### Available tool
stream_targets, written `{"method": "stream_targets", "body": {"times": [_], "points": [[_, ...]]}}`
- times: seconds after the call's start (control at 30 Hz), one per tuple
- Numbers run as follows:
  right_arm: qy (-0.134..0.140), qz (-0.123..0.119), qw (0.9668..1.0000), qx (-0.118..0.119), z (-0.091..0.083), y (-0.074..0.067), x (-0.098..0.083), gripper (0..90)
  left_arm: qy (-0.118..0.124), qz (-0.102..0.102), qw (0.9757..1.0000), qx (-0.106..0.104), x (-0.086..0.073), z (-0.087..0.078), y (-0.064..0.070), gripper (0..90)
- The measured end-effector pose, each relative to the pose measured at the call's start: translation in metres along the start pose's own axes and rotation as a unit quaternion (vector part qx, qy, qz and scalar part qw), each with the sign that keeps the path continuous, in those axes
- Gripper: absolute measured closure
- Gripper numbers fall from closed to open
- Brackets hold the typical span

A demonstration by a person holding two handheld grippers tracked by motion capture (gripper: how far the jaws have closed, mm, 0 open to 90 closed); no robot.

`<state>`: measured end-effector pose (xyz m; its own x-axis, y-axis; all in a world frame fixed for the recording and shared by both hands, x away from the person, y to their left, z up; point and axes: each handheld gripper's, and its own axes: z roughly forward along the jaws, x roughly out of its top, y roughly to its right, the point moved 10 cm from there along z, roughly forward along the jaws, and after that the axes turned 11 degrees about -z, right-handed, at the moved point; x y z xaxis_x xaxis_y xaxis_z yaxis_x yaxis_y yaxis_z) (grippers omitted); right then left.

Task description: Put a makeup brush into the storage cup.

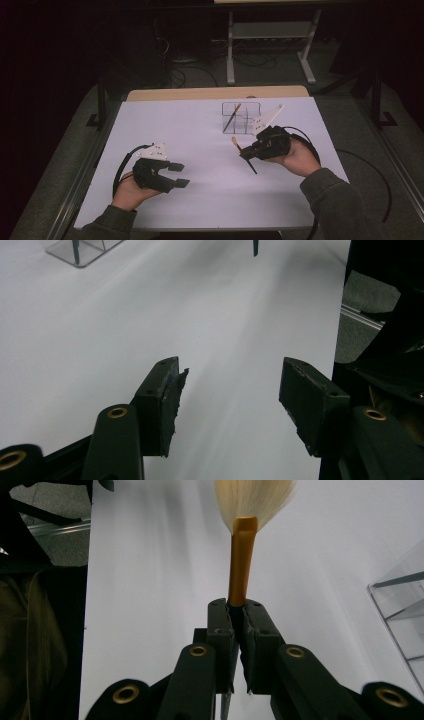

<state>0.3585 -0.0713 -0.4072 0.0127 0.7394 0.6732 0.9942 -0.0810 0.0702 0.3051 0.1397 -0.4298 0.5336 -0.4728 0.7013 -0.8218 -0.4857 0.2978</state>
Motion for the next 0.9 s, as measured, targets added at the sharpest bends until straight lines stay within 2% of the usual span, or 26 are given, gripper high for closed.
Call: {"method": "stream_targets", "body": {"times": [0.4, 0.6, 0.9], "points": [[-0.005, 0.011, 0.9999, -0.006, -0.008, 0.009, 0.0, 82.8, 0.014, -0.011, 0.9996, 0.019, -0.011, -0.009, -0.009, 36.7], [-0.008, 0.012, 0.9998, -0.011, -0.009, 0.016, -0.002, 82.8, 0.019, -0.023, 0.9994, 0.019, -0.017, -0.009, -0.012, 35.9], [-0.01, 0.021, 0.9996, -0.018, -0.013, 0.024, -0.004, 82.8, 0.024, -0.026, 0.999, 0.027, -0.021, -0.01, -0.016, 33.6]]}}
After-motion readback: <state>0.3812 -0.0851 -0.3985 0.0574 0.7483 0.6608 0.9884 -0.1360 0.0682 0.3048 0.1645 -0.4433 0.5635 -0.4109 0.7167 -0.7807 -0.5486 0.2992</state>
